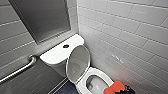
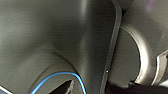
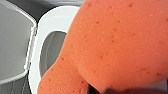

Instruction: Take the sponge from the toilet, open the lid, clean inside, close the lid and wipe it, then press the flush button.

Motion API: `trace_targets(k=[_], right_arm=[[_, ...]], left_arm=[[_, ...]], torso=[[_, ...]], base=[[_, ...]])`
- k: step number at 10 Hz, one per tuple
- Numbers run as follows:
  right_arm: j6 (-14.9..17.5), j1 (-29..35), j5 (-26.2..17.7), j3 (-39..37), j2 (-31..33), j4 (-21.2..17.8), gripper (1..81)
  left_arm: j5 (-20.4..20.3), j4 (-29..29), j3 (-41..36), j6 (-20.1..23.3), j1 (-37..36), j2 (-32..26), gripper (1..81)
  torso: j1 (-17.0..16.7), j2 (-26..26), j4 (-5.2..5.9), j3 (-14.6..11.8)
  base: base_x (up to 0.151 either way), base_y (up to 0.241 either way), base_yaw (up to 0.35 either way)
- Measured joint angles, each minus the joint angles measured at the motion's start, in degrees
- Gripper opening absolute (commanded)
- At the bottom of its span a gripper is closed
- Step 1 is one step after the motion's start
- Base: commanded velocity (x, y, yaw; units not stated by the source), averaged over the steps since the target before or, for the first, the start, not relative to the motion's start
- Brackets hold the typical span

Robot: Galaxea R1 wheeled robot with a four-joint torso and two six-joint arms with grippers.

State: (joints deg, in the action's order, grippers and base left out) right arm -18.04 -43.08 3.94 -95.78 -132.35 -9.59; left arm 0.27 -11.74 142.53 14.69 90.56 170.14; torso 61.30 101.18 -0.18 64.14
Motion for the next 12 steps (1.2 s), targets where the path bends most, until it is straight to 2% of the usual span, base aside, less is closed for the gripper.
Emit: trace_targets(k=[2, 4, 6, 10, 12], right_arm=[[-0.04, -5.25, 3.74, 3.5, 3.36, -0.02, 1.0], [0.02, -8.51, 5.64, 5.92, 3.74, -0.05, 1.0], [0.44, -11.74, 5.16, 8.9, 3.69, 0.0, 1.0], [0.73, -11.76, 4.83, 13.01, 7.16, 3.15, 1.0], [0.73, -6.83, 3.94, 13.42, 8.12, 3.49, 1.0]], left_arm=[[0.04, 0.04, 0.07, 0.07, 0.01, 0.04, 81.1], [0.11, 0.04, 0.07, 0.05, 0.06, 0.04, 81.1], [0.77, 0.2, 0.09, 0.22, 0.21, 0.54, 81.1], [0.48, 0.22, 0.16, 0.18, 0.28, 0.52, 81.1], [0.85, 0.26, 0.16, 0.2, 0.12, 0.52, 81.1]], torso=[[0.0, 0.02, 0.0, 0.0], [0.02, 0.02, 0.0, -0.02], [0.0, 0.02, 0.0, -0.02], [0.0, 0.02, 0.0, -0.02], [0.0, 0.02, 0.0, -0.02]], base=[[0.0, 0.0, 0.0], [0.0, 0.0, 0.0], [0.0, 0.0, 0.0], [0.0, 0.0, 0.0], [0.0, 0.0, 0.0]])
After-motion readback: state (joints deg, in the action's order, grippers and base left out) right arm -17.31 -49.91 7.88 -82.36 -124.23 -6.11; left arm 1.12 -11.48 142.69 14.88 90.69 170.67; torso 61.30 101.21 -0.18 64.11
